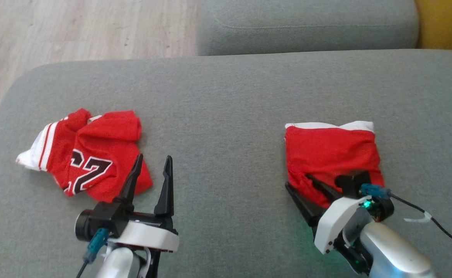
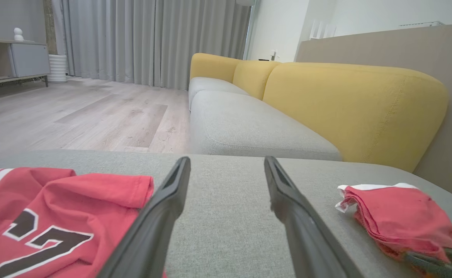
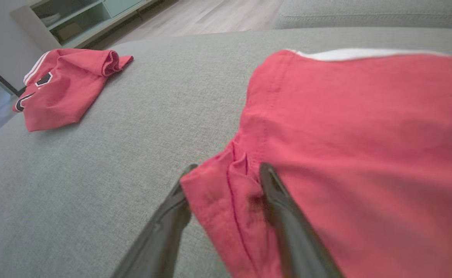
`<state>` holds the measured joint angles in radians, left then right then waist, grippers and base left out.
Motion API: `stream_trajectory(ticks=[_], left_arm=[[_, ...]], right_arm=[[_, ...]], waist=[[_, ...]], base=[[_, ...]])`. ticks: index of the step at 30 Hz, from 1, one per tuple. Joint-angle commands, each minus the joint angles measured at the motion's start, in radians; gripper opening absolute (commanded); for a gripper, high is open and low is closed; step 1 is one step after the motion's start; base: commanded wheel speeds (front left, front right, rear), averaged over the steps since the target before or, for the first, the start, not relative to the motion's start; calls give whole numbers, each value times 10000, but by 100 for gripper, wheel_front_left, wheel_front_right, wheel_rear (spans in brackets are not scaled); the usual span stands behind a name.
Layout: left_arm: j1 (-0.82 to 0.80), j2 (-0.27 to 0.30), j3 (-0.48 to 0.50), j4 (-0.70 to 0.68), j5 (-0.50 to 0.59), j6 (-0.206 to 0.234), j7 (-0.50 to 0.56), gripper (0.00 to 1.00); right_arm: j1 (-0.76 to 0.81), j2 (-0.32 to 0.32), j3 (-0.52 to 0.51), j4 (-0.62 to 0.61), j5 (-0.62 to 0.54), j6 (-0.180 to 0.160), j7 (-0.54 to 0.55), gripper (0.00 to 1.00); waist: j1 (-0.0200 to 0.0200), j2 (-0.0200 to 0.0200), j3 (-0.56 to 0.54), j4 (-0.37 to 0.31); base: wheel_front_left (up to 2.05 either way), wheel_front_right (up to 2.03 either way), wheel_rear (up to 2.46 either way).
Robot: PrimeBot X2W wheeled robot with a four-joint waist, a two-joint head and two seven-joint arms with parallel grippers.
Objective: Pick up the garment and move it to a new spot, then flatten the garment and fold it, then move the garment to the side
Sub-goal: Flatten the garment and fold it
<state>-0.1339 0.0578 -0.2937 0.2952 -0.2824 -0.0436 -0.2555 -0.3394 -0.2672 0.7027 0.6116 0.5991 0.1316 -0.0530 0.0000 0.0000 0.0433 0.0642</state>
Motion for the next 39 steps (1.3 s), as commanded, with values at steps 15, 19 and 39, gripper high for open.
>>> stream_trajectory(ticks=[15,19,39], left_arm=[[-119,71,419,-838,-73,64,-63,100],[-84,46,471,-990,-63,62,-63,100],[393,-67,943,-1238,176,31,-63,100]], right_arm=[[-178,-1214,-3122,-2973,506,-9,-993,100],[139,-1075,-4338,-3235,-191,-9,-1216,100],[2635,2054,-6795,-4193,-4164,-9,-2018,100]], waist=[[0,0,-408,-1173],[0,0,-414,-1322],[0,0,-142,-1267]], base=[[0,0,0],[0,0,0],[0,0,0]])
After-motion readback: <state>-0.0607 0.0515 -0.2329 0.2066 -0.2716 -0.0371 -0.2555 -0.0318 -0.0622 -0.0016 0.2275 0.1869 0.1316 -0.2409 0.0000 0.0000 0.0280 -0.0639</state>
